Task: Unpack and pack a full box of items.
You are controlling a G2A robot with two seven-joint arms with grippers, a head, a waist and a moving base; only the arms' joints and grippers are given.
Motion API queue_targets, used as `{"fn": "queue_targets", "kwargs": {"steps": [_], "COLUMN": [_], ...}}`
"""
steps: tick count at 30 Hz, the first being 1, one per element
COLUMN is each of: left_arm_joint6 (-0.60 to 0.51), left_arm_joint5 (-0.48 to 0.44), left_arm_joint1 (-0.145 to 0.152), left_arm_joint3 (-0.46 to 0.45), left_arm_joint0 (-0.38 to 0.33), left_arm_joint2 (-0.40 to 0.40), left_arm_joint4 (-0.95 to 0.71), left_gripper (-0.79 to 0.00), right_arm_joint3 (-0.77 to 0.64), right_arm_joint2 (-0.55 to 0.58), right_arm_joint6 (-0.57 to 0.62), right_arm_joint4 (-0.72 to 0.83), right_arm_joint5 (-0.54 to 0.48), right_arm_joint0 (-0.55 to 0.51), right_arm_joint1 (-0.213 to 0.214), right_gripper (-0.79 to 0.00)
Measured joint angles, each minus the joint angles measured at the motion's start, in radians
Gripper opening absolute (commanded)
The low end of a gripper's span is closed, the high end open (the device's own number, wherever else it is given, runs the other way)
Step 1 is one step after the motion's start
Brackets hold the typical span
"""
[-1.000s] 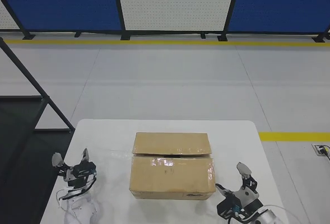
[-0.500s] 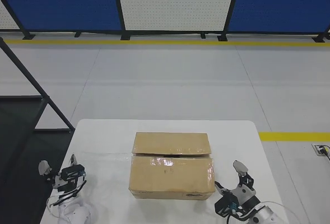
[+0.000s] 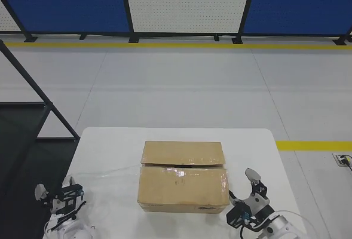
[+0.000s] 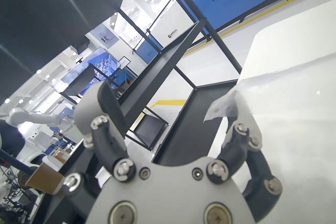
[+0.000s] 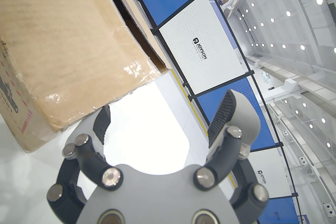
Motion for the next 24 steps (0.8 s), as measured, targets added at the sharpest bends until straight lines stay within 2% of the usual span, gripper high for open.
{"fn": "queue_targets", "kwargs": {"steps": [17,24], "left_arm_joint6": [-0.023,-0.018], "left_arm_joint5": [0.025,0.038], "left_arm_joint1": [-0.001,-0.004], "left_arm_joint3": [0.009,-0.036], "left_arm_joint0": [0.045,0.064], "left_arm_joint2": [-0.081,-0.104], "left_arm_joint4": [-0.014,-0.017], "left_gripper": [0.0,0.0], "right_arm_joint3": [0.015,0.02], "right_arm_joint2": [-0.014,-0.019], "right_arm_joint6": [0.004,0.0], "right_arm_joint4": [-0.001,-0.001], "right_arm_joint5": [-0.019,-0.021], "right_arm_joint0": [0.031,0.04], "right_arm_joint1": [0.001,0.002], "right_gripper": [0.0,0.0]}}
